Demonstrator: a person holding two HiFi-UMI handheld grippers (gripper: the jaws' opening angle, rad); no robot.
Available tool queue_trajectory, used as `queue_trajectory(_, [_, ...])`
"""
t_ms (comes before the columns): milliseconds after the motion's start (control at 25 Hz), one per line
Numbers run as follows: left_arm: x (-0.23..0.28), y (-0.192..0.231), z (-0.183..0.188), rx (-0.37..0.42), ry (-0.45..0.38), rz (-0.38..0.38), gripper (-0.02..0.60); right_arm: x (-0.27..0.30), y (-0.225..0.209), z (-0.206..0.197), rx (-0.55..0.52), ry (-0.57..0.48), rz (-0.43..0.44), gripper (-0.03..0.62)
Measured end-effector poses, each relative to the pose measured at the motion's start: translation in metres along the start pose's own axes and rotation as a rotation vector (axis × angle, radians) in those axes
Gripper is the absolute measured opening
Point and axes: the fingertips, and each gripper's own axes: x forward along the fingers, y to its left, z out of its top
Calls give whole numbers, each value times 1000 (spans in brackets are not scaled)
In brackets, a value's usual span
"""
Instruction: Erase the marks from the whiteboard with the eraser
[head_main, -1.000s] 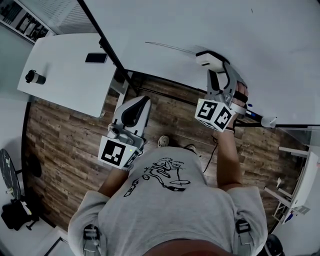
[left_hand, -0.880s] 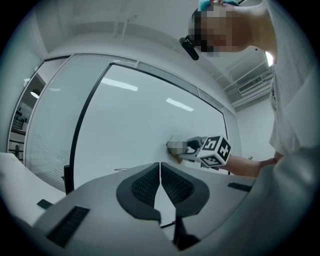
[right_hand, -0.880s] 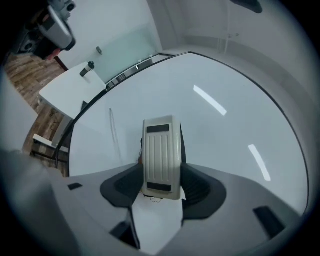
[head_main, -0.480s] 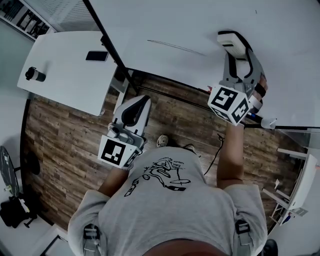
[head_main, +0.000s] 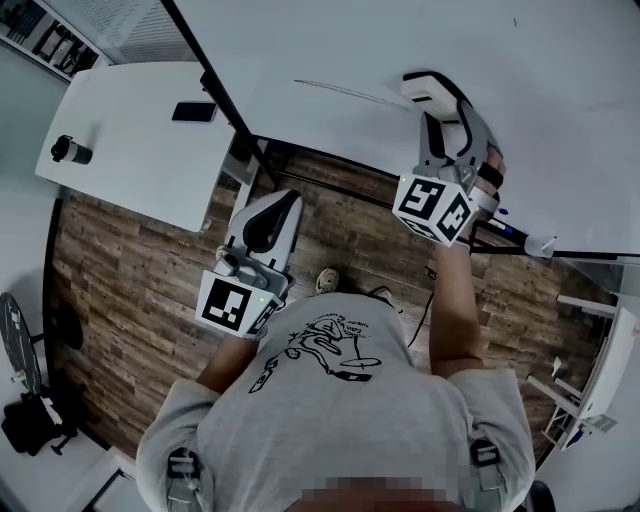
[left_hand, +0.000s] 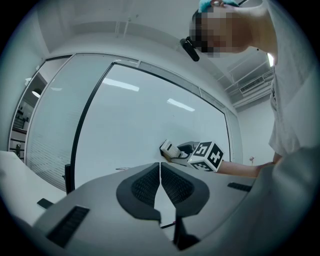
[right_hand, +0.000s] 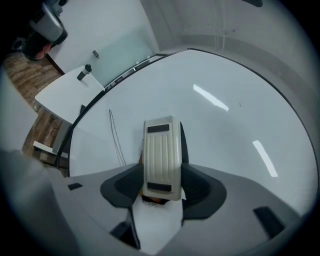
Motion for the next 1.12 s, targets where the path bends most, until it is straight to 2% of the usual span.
queue_trajectory(320, [-5,-1,4,2,0,23,26,11,48,-8,-47,6,74,239])
queue_trajectory(680, [-29,13,5,4,-3,75,26,30,147,-25,-177,65,199,239])
queue_trajectory(920, [-41,16,6,2,-7,98,26,21,141,-16,-163,83,247,239])
queue_trajectory(1120, [-36,16,6,-3,-12,84,26,-3,86,23,-117,-4,175,239])
